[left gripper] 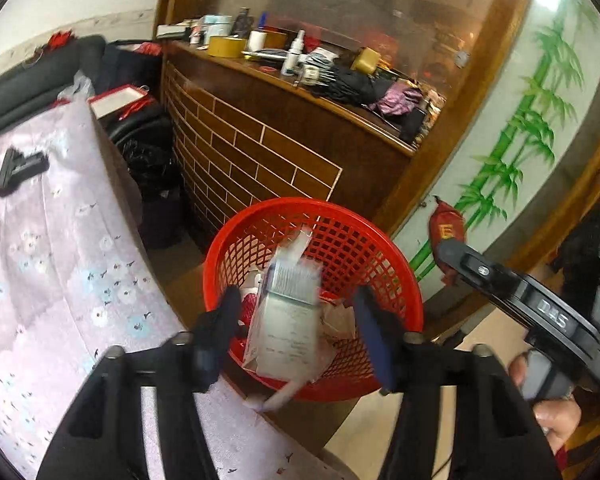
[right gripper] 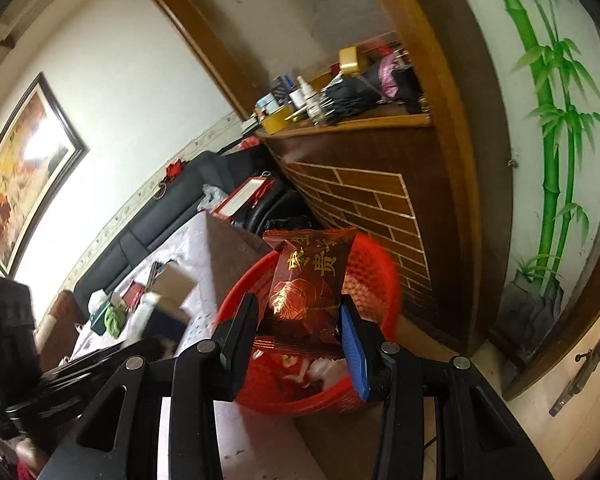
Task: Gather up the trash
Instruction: 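Open the left tool over the basket while the right tool releases the red packet, then move both open tools back over the table, then grasp the teal cartoon snack bag with the left tool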
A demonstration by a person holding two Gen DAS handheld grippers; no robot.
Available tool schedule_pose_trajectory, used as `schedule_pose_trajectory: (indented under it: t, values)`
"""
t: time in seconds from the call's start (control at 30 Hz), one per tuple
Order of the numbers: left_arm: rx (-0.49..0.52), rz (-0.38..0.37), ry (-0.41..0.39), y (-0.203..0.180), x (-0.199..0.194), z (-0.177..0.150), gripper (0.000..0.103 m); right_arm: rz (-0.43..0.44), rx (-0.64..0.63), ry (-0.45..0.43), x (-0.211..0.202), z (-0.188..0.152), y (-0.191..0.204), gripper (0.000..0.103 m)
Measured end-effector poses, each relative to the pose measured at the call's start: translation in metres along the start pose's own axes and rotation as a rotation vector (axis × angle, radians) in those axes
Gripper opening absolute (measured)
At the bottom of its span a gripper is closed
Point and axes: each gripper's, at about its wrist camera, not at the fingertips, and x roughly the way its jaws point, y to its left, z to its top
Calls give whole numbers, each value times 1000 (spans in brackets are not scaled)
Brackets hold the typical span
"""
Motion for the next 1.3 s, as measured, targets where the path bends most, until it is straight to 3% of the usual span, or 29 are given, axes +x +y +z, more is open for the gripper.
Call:
schedule_pose_trajectory:
  t: [0.17,0.27,0.33,0.57,0.7,0.83,0.9,0.97,1.07,1.17,1.23,1.3]
  values:
    - [0,6,-9,14,-24,-9,60,18,16,26,25,16,-9,48]
    - [10,37,-28,27,-45,-21,62,20,-5,84,52,18,-8,69]
    - [0,68,-39,39,-60,-30,63,-46,-23,84,56,13,-4,69]
    - [-56,141,-55,80,-108,-65,64,49,-49,68,38,-14,25,69]
    - [-102,216,-73,117,-142,-90,65,115,-101,98,31,-33,64,69]
    - [-191,311,-98,169,-179,-113,68,169,-168,129,29,-52,107,69]
    - [-234,396,-102,202,-197,-125,71,202,-200,155,30,-62,131,69]
    - [-274,494,-85,237,-211,-136,73,225,-233,173,30,-72,151,69]
    - [-328,571,-28,280,-217,-150,75,249,-276,197,32,-87,179,69]
    - [-395,541,12,316,-211,-159,75,273,-306,219,34,-99,200,69]
    - [-388,513,34,321,-201,-161,75,284,-322,236,39,-107,214,69]
    - [-369,534,53,324,-188,-161,74,296,-339,253,43,-115,227,69]
